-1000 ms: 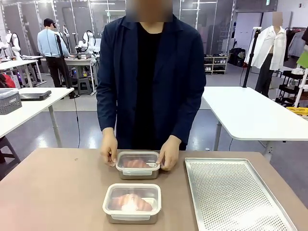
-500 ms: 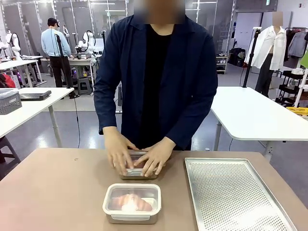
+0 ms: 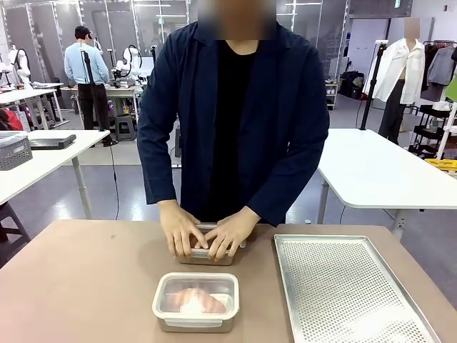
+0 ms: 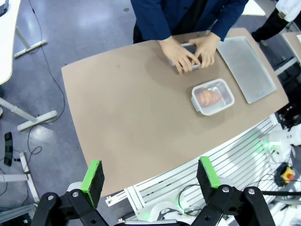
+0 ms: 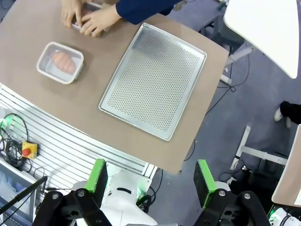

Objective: Place the bread into the airtight container.
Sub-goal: Pick up a Butter Roll and place it into an empty Airtight Container.

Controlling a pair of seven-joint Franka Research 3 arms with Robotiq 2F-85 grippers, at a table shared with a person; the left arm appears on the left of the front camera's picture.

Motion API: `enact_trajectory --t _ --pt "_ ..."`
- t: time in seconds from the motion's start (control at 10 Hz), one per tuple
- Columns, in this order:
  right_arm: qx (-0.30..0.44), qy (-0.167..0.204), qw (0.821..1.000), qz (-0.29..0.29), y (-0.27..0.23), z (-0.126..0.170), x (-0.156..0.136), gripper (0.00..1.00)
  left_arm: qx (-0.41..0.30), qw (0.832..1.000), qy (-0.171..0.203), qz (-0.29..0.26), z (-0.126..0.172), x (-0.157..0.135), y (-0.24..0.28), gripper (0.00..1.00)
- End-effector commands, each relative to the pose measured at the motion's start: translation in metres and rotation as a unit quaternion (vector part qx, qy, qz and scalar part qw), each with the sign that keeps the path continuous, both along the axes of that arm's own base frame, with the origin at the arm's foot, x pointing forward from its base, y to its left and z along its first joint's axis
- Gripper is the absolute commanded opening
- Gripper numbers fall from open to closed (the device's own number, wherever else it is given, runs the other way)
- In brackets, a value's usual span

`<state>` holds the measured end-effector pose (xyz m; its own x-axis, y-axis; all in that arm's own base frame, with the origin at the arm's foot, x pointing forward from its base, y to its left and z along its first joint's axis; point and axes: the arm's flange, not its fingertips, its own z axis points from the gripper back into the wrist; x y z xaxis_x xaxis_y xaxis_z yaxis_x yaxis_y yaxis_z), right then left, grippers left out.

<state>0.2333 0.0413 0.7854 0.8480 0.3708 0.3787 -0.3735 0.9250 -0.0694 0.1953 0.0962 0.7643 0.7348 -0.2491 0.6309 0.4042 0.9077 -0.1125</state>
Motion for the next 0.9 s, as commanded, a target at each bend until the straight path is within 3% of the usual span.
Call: enact_trajectory --t 0.0,0.8 --pt "0.002 0.002 1.0 -0.003 -0.0008 0.002 0.0006 0.92 0.003 1.0 0.0 -0.008 0.0019 -0.0009 -0.0003 1.0" --pt "0.002 0.002 1.0 -0.003 -0.0008 0.002 0.0006 0.92 0.003 1.0 0.0 -0.008 0.0019 -0.0009 -0.0003 1.0"
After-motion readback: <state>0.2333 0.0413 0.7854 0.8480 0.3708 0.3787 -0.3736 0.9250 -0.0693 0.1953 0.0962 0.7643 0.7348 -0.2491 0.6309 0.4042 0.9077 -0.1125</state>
